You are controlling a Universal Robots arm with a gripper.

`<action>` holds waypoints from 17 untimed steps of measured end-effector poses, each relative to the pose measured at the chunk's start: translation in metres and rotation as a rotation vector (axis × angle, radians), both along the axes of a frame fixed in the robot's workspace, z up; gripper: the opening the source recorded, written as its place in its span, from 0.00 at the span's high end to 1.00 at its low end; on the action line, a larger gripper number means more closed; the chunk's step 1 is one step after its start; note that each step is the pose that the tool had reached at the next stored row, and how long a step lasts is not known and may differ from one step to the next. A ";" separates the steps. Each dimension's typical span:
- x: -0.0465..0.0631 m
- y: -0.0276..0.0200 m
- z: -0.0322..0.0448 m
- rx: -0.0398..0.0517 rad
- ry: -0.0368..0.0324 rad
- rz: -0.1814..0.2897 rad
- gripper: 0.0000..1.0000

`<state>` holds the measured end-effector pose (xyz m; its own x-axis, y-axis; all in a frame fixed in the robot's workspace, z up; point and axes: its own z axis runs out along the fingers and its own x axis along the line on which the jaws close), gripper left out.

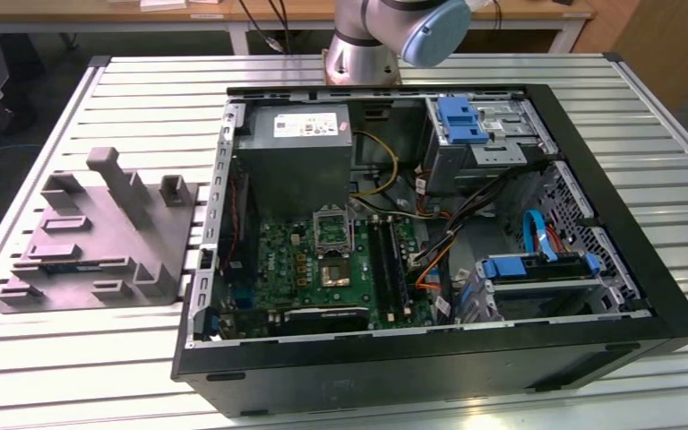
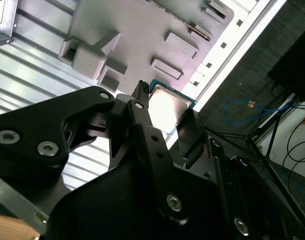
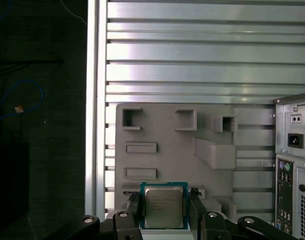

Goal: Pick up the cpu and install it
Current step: 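Pick up the cpu and move it towards the insertion slot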

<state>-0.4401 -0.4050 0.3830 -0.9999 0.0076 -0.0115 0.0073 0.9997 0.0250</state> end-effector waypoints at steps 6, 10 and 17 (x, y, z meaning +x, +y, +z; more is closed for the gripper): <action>0.001 0.0000 0.0000 0.0000 0.0000 0.000 0.53; 0.002 0.0000 0.0000 0.0000 0.0000 0.000 0.53; 0.006 0.0000 0.0000 0.0000 0.0000 0.000 0.53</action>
